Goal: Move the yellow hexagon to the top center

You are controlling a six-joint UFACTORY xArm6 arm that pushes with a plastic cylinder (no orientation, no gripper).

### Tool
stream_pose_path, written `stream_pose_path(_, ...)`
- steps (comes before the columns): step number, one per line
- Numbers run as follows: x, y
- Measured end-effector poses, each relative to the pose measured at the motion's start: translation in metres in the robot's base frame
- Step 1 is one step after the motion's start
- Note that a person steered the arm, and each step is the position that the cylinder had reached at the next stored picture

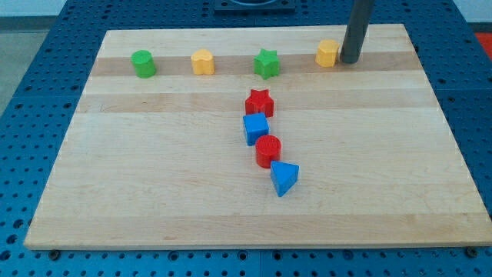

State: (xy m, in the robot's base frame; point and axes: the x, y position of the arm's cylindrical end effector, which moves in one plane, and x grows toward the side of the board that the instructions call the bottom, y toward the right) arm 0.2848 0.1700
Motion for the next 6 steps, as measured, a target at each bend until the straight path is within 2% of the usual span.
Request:
stream_pose_path(1, 0.0, -0.004)
stream_pose_path(4, -0.009, -0.119)
stream_pose_path(6, -0.036, -0.133)
